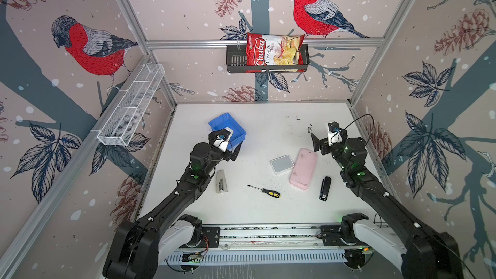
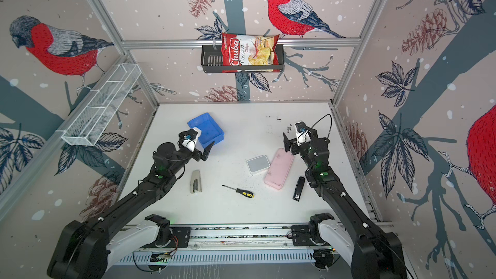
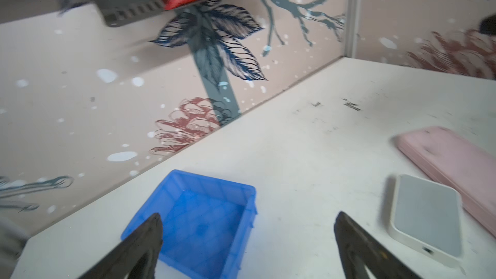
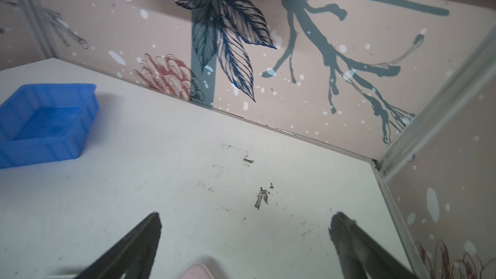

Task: Put the screwdriver in the bin
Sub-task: Pick up the screwdriver from the bottom-center of the table.

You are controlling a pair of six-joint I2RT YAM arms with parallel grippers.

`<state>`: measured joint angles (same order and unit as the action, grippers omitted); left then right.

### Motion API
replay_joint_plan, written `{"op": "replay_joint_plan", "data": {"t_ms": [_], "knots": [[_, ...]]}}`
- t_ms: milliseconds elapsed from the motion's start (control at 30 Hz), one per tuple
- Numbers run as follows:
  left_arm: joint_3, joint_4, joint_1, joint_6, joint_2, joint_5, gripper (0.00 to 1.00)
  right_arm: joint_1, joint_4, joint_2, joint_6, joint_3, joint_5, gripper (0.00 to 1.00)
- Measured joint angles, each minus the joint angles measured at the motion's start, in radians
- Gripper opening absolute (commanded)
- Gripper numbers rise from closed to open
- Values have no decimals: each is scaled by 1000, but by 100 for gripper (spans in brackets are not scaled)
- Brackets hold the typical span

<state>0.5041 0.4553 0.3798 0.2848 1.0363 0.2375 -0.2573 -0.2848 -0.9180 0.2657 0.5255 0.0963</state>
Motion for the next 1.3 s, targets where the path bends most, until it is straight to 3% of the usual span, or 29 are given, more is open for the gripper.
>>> {"op": "replay_joint_plan", "data": {"t_ms": [367,600,967,1300], "knots": [[91,-244,260,139,95,123,98,-136,549,248,202,76,237,99],[87,-301,438,265,192,130,95,-255,797,306,232,146,297,99],[146,-453,491,459,358,118,85,-330,919,263,261,234,344,99],[210,-567,514,560,513,126,68,-401,1027,224,325,296,315,99]]}}
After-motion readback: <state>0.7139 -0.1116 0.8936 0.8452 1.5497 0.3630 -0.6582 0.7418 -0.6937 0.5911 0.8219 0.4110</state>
